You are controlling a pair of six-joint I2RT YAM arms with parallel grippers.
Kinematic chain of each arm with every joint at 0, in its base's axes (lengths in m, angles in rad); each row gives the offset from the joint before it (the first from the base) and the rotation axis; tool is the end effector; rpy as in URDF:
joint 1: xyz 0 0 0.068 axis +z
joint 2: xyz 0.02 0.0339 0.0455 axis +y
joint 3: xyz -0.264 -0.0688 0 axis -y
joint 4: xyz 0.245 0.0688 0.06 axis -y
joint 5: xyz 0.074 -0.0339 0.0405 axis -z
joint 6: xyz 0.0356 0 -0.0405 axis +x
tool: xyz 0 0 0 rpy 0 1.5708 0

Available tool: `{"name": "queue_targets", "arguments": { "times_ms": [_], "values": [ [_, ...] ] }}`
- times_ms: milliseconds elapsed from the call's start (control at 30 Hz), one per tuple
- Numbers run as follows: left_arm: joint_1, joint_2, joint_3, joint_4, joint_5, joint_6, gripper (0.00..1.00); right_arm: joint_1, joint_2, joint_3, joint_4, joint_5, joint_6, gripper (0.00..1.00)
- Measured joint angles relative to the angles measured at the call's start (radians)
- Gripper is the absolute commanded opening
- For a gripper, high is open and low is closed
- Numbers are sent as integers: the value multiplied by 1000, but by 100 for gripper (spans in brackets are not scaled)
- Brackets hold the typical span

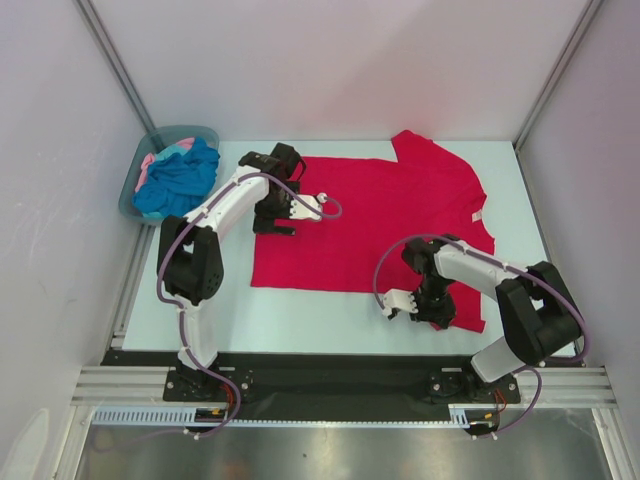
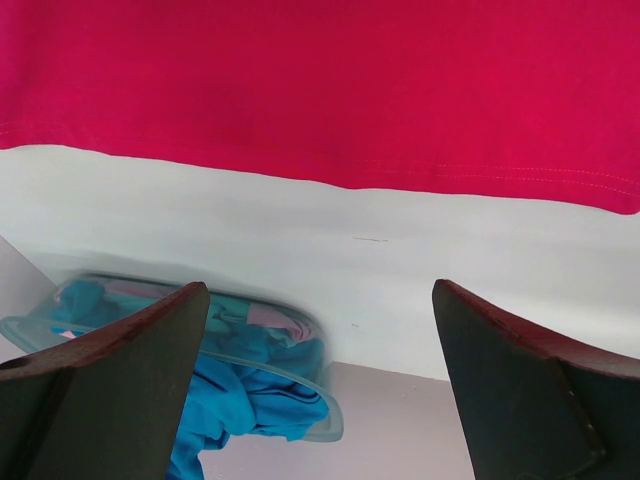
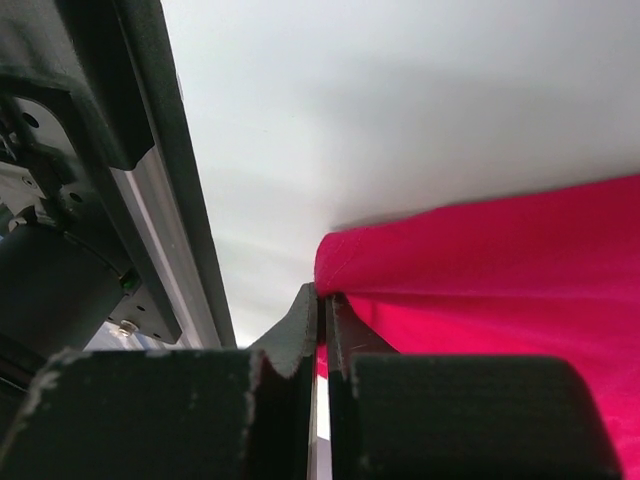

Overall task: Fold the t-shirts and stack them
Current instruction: Flatten the tshirt out

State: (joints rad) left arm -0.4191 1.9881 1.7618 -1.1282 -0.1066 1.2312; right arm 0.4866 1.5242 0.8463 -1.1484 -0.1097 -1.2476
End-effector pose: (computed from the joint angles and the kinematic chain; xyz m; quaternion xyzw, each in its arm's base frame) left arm 0.3694 -0.1604 0.2515 0.7254 0.6777 0.0912 0.0781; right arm 0.1825 0.1010 0.1645 0.7506 -0.6461 -0.0977 0.0979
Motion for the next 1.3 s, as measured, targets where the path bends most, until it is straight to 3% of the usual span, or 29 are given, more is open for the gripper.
{"name": "queue_targets", "arguments": {
  "times_ms": [67, 100, 133, 233, 533, 767, 867, 1100, 1300],
  "values": [
    [0, 0, 0, 0, 0, 0, 100, 5, 4, -2, 2, 7, 3, 2],
    [0, 0, 0, 0, 0, 0, 100, 7, 6, -3, 5, 11, 6, 12],
    [0, 0, 0, 0, 0, 0, 100, 8, 9, -5, 7, 15, 13, 37],
    [0, 0, -1, 0, 0, 0, 100, 10, 11, -5, 16, 21, 34, 56],
    [1, -66, -143, 55, 23, 0, 100, 10, -116, 42, 162, 18, 122, 65],
    [1, -92, -186, 92, 39, -2, 100, 1, -219, 101, 400, 39, 246, 65],
    [1, -92, -188, 106, 40, -2, 100, -13, -204, 138, 417, 32, 268, 65],
    [1, -92, -193, 124, 40, -1, 100, -31, -206, 115, 468, 52, 222, 63],
    [3, -135, -313, 183, 47, 13, 100, -153, -211, 4, 459, 105, 138, 63]
  ]
}}
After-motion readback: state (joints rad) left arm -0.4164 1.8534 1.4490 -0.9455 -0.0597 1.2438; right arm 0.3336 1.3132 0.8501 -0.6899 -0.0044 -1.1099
